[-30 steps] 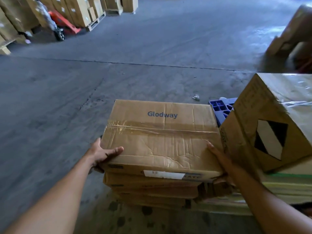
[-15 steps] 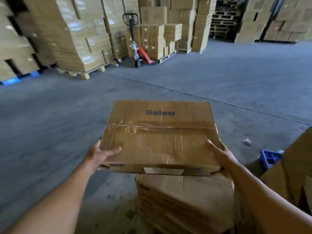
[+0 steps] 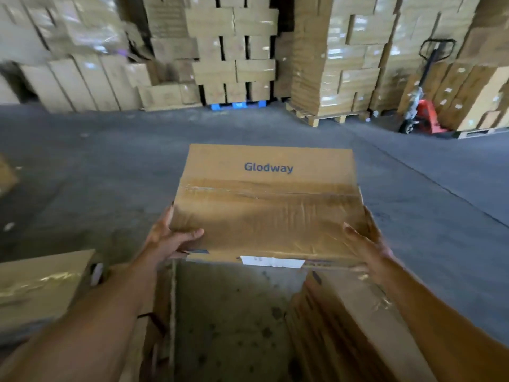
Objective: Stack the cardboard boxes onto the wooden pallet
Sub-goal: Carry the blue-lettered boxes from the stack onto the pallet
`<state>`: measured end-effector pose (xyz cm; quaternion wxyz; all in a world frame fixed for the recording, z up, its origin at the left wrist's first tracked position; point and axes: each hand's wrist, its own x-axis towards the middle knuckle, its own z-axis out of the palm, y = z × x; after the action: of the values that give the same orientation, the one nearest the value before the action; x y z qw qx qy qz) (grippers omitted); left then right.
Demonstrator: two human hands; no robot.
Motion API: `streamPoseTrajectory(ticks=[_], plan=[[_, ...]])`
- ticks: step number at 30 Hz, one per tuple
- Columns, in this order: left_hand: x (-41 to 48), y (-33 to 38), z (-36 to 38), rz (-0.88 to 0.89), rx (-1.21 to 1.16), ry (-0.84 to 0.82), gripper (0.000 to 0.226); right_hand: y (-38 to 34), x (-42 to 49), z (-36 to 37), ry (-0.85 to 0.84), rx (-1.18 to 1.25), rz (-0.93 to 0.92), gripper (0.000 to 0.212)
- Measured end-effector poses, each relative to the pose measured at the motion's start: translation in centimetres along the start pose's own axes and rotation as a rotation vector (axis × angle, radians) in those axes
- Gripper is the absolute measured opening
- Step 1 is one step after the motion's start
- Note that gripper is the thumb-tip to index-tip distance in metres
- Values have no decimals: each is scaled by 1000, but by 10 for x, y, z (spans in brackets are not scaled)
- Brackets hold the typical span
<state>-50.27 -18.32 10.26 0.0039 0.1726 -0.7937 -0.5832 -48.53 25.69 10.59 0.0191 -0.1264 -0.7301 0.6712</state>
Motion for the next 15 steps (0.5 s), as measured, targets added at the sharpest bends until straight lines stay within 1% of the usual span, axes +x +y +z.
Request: streamPoseTrajectory(ticks=[2,4,5,6,7,8,11,12,14,15], plan=[[-25,-17,-23,15,-30,56,140,6,-9,21,-115,3,32,73],[-46,-33,-45,30,-40,85,117,14,-15,44,-171,-24,77,97],[-54,-42,-55,29,-34,104,103,20,-16,55,-190,-42,97,105],[-59,-52,-65,23,-26,121,90,26,-17,67,-214,-62,109,105],[-62,-64,-74,12,-15,132,85,32,-17,80,-234,-78,119,98],[-64,-75,-83,-8,3,139,86,40,-16,91,-250,-96,131,91],[-60,-111,-104,-141,35,185,111,63,-10,123,-294,-165,191,95],[-55,-123,-110,-180,19,193,115,68,-9,134,-307,-184,212,91],[-40,-149,-123,-253,-21,190,122,78,-5,160,-321,-195,249,74],[-29,-160,-130,-287,-31,185,125,83,-2,175,-318,-194,261,70]])
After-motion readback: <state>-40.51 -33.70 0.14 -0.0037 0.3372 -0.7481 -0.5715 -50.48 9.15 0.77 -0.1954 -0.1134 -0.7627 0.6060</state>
